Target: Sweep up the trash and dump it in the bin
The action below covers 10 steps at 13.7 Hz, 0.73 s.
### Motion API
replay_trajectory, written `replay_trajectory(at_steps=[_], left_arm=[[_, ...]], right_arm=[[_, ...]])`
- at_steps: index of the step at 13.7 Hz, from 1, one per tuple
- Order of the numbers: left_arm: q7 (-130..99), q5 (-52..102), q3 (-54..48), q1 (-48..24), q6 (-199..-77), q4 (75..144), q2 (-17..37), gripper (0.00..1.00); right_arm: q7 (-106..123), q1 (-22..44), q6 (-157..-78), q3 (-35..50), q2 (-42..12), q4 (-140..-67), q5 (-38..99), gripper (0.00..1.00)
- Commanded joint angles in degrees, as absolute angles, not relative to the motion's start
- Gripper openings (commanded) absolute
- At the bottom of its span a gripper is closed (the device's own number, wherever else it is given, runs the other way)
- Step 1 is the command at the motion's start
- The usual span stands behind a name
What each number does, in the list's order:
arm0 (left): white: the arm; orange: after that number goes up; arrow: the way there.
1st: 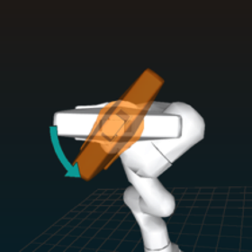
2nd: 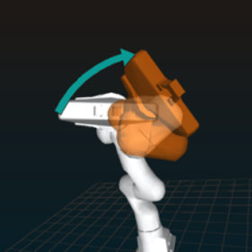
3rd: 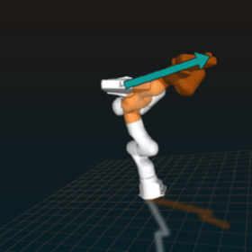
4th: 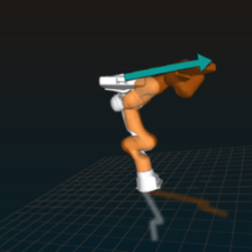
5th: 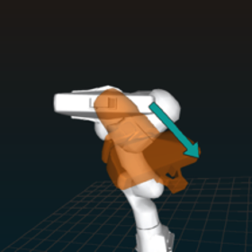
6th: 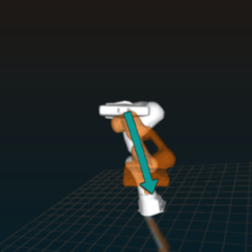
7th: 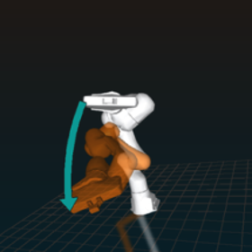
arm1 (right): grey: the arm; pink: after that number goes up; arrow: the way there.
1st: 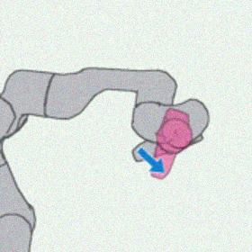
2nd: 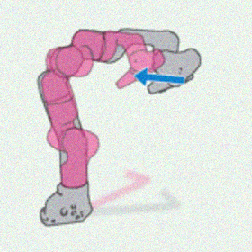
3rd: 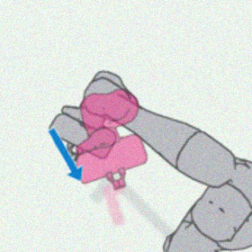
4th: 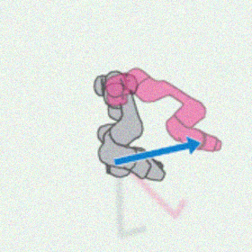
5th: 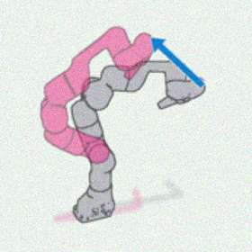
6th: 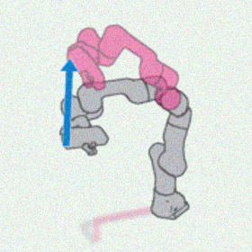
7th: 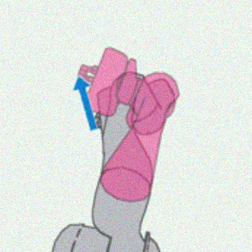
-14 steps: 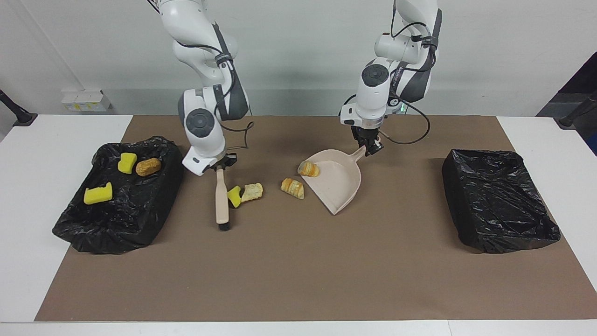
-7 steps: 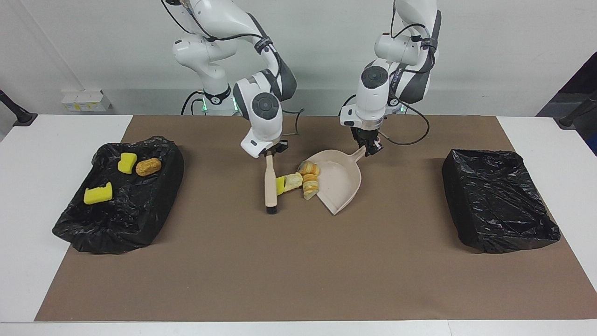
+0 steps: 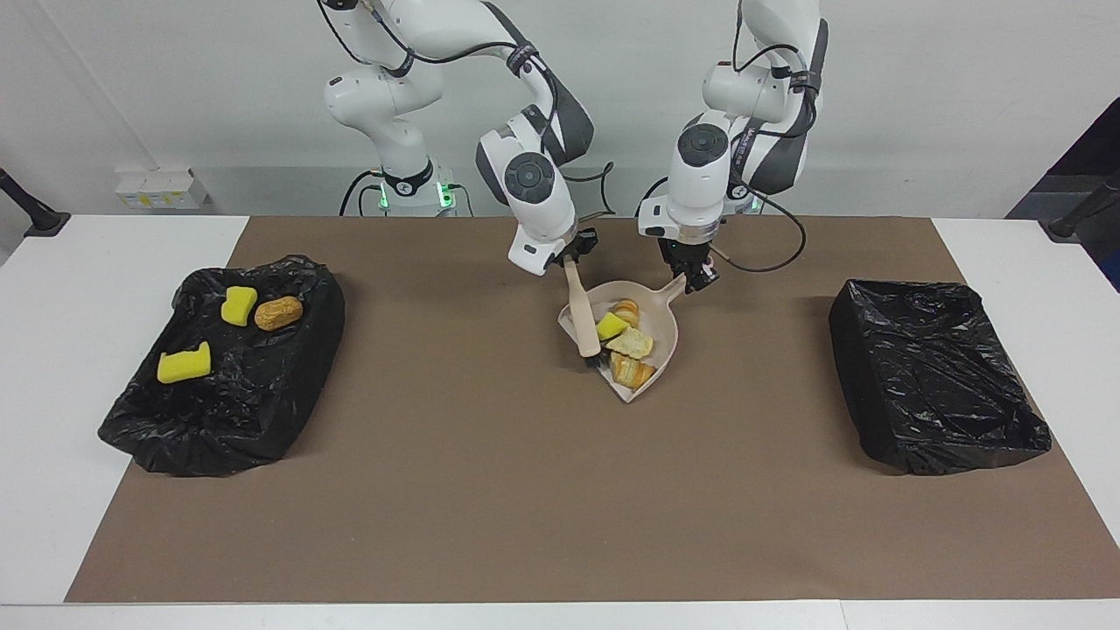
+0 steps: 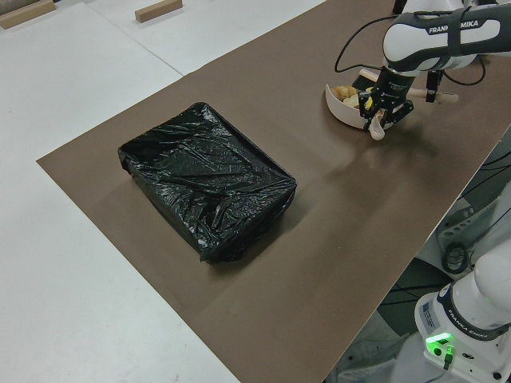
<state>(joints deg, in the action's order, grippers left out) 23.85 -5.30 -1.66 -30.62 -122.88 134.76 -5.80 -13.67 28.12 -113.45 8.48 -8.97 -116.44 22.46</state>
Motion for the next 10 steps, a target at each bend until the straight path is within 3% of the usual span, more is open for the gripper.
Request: replay_trajectory(at_steps=[1, 6, 10], left_arm=[[23.2, -4.9, -1.6, -30.7, -124.1, 135.7, -6.0, 0.0], [23.2, -4.9, -1.6, -30.7, -124.1, 135.7, -6.0, 0.0], [23.2, -4.9, -1.6, -30.7, -124.0, 135.8, -6.0, 0.0]], right_arm=[[-11.3, 26.2, -110.1, 8.2, -7.9, -113.6, 23.2, 0.0], [-11.6, 20.2, -105.9, 8.0, -6.1, -112.9, 13.6, 0.0], [-15.6, 20.3, -104.5, 8.1, -4.8, -114.2, 7.8, 0.0]])
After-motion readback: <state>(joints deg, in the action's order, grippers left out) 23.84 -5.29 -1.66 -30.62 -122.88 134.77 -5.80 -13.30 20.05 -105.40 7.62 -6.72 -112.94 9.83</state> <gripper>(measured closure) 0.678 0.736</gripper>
